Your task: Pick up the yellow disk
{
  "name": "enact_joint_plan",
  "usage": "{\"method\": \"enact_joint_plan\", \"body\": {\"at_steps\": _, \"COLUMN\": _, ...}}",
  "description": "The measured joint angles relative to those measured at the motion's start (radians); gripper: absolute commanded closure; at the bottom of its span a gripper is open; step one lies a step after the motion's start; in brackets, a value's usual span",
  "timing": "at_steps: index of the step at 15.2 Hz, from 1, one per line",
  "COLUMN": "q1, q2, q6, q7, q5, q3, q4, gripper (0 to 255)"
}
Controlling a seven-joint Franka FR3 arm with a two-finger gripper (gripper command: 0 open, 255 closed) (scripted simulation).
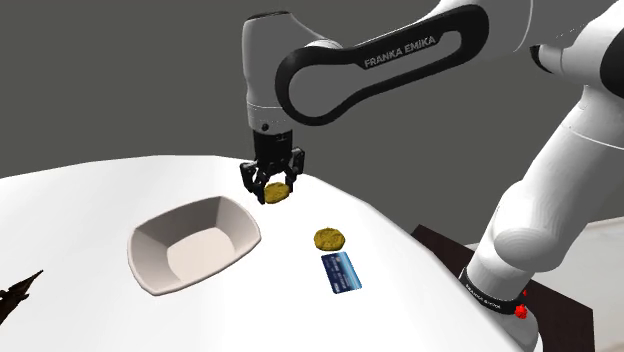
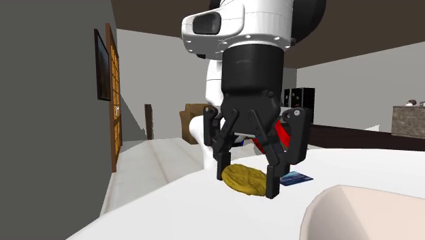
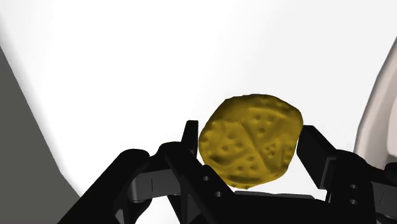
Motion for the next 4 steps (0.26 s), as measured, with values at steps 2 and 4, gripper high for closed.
{"method": "enact_joint_plan", "body": {"at_steps": 2, "q1": -0.001, "q2": -0.007, "q6": -0.028, "q7": -0.004, "q5": 0.003, "q3": -0.003, "q4": 0.022, "gripper": 255}}
{"method": "enact_joint_plan", "body": {"at_steps": 4, "q1": -0.002, "q2": -0.011, "q6": -0.049, "q7": -0.008, "q5": 0.006, "q3": -0.005, "q4": 0.040, "gripper": 255}}
